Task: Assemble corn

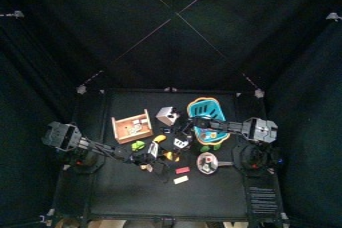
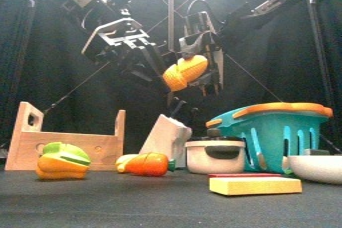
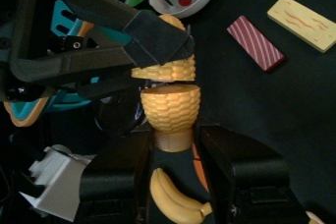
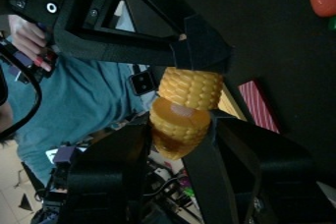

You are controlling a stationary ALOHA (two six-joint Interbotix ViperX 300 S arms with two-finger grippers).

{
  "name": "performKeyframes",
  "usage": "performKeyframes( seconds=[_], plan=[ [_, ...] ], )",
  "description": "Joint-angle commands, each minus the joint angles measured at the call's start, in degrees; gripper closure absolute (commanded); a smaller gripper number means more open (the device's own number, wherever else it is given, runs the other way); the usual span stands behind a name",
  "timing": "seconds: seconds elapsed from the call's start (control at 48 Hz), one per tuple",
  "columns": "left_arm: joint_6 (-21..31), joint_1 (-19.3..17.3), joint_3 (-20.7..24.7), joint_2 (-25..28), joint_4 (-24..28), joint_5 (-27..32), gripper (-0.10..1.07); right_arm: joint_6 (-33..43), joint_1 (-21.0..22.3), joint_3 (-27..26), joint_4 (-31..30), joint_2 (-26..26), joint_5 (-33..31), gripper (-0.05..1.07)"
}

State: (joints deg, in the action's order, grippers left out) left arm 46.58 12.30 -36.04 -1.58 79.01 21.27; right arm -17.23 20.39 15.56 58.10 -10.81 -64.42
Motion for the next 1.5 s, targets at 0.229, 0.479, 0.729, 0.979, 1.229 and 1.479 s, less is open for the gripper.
performKeyframes(
  seconds=[0.229, 0.479, 0.729, 0.979, 1.229, 1.479],
  plan=[
    [0.1, 0.1, 1.5, -0.4, 0.4, 0.4, 0.34, -0.1, 0.1, -2.1, 0.2, 0.4, -0.4, 0.37],
    [0.1, 0.1, 1.5, -0.3, 0.6, 0.1, 0.34, -0.1, 0.3, -2.8, 0.2, 0.3, -0.4, 0.37],
    [0.2, 0.3, 1.6, -0.3, 0.7, 0.1, 0.35, -0.1, 0.4, -3.4, -0.4, -0.7, -0.7, 0.37],
    [0.2, 1.1, 1.8, -0.3, 1.2, -0.1, 0.35, 1.9, 0.9, -5.1, -2.5, -1.4, -0.9, 0.37],
    [0.2, 1.7, 2.2, 0.6, 1.7, -0.3, 0.35, 3.3, 1.3, -6.9, -3.3, -1.8, -1.8, 0.37],
    [0.2, 2.1, 3.0, 1.1, 2.3, -0.7, 0.35, 2.7, 1.8, -8.6, -3.4, -3.1, -1.6, 0.35]
  ],
)
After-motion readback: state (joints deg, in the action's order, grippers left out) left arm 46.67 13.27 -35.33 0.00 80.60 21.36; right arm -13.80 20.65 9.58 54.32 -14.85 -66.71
